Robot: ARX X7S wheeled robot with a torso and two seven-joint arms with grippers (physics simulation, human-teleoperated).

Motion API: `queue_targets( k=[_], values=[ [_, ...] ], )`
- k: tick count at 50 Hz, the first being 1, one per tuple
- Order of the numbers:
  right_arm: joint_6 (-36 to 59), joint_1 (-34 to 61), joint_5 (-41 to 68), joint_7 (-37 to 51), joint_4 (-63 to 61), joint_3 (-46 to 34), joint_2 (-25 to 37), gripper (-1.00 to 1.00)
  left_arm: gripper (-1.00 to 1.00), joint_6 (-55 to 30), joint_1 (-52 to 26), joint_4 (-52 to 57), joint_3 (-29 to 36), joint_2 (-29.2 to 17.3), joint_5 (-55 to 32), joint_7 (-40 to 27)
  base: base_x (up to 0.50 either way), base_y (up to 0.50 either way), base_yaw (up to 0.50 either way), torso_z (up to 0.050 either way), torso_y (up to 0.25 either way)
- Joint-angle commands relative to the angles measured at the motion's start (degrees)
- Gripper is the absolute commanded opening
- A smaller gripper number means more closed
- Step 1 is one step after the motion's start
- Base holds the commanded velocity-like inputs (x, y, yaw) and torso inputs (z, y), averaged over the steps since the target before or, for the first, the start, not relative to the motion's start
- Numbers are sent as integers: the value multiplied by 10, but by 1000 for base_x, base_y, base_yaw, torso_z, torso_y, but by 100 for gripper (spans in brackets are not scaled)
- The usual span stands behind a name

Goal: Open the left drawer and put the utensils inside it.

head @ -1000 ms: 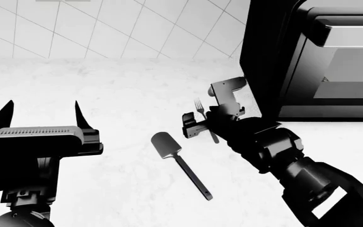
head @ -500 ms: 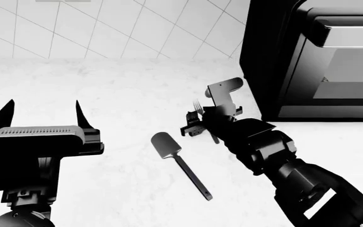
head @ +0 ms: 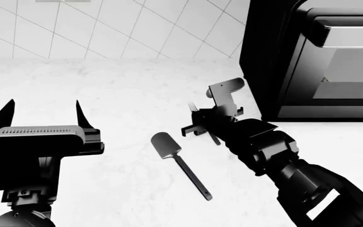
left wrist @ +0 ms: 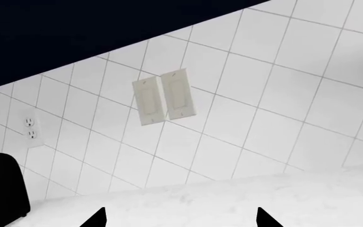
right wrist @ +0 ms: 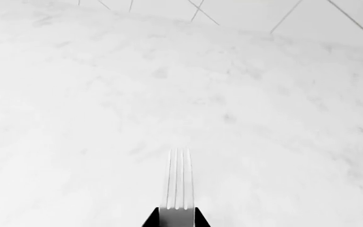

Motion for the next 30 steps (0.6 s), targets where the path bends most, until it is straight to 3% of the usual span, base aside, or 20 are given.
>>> queue_targets(
  k=[1, 13, 30],
  values=[
    [60, 2, 35, 52, -112, -12, 53, -100, 100, 3, 3, -5, -7, -4, -3, 1, 0, 0, 0, 0, 0],
    [203, 85, 107, 173, -352, 9, 163, -100, 100, -10, -6, 2, -4, -4, -7, -3, 0, 0, 0, 0, 0],
    [329, 208, 208, 216, -522, 44, 230, -100, 100, -36, -31, 3, -2, -9, -14, -5, 0, 0, 0, 0, 0]
  ],
)
